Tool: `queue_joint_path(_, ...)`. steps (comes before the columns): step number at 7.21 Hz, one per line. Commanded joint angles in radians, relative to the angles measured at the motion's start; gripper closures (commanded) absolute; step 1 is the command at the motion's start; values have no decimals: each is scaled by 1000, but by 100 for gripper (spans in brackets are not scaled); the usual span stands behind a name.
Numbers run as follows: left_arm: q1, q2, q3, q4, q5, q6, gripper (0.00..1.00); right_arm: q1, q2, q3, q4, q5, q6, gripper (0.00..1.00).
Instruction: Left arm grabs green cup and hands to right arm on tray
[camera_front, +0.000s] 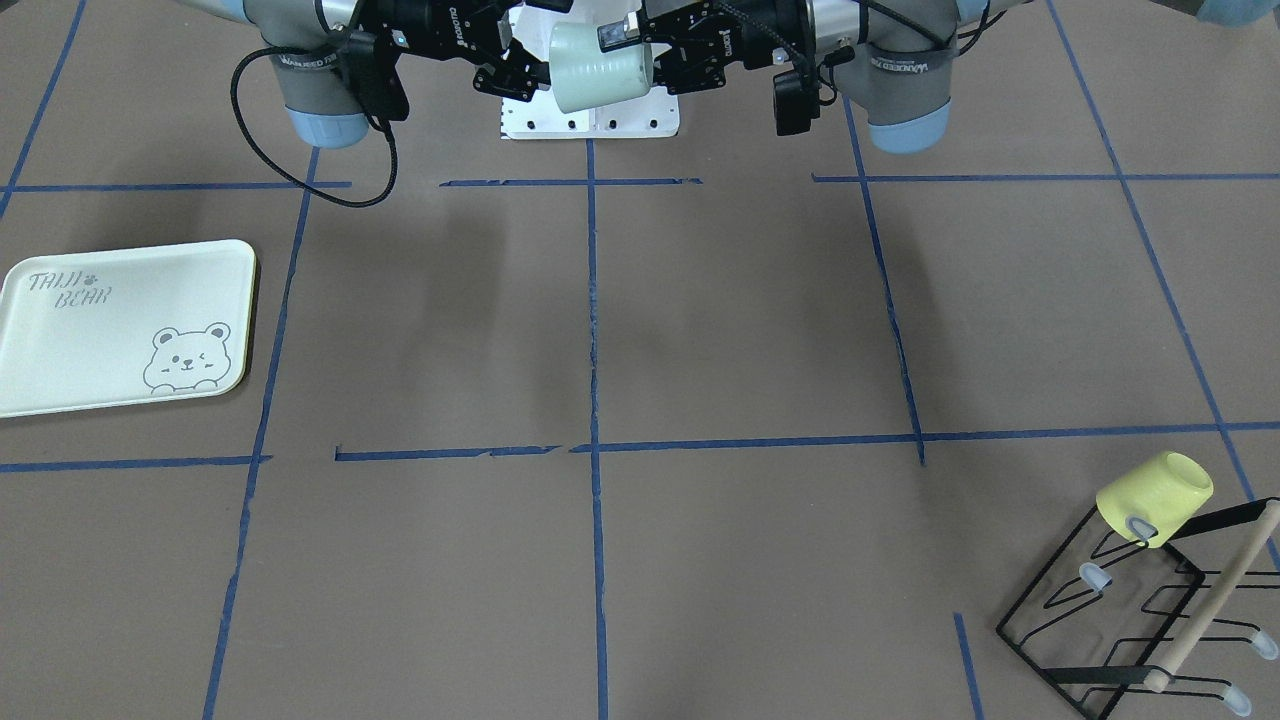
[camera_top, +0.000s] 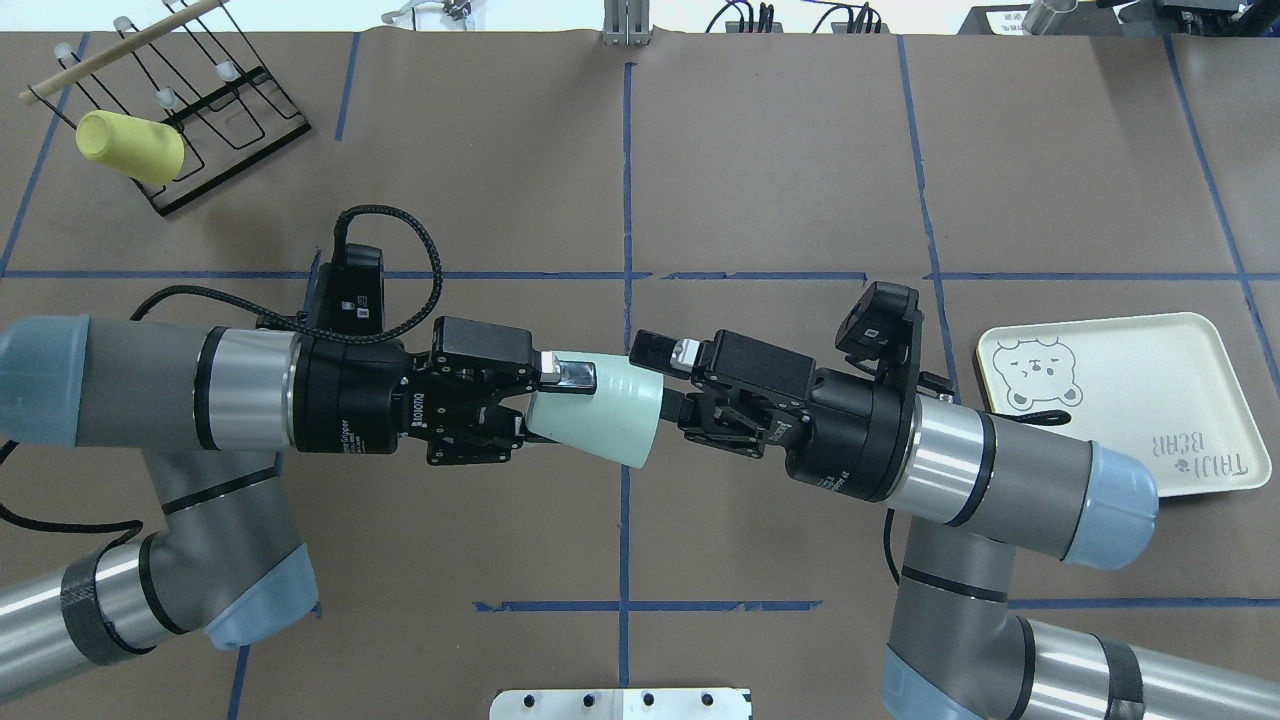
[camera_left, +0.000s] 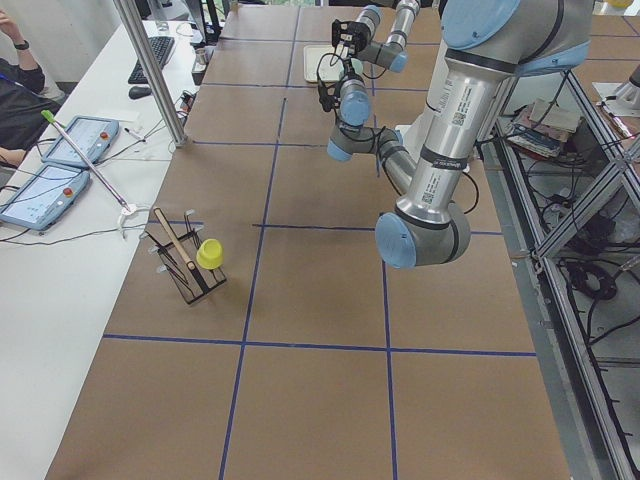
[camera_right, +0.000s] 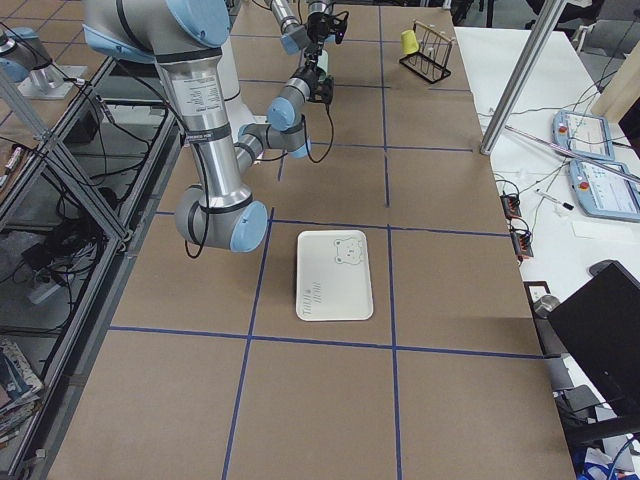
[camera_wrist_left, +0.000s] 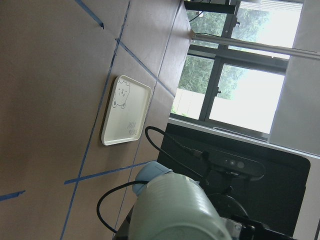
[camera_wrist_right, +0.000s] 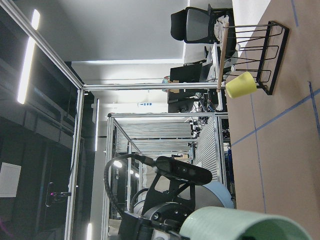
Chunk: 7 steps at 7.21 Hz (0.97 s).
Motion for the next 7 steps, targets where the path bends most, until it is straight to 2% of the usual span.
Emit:
queue_joint_path(1,0,0,-2,0,0,0,66,1,0,-1,1,-1,1,80)
queue_joint_path(2,0,0,-2,0,0,0,66,0,-1,-1,1,-1,-1,84)
queue_joint_path(7,0,-14,-8,0,0,-51,66,0,-1,-1,4,-1,-1,82)
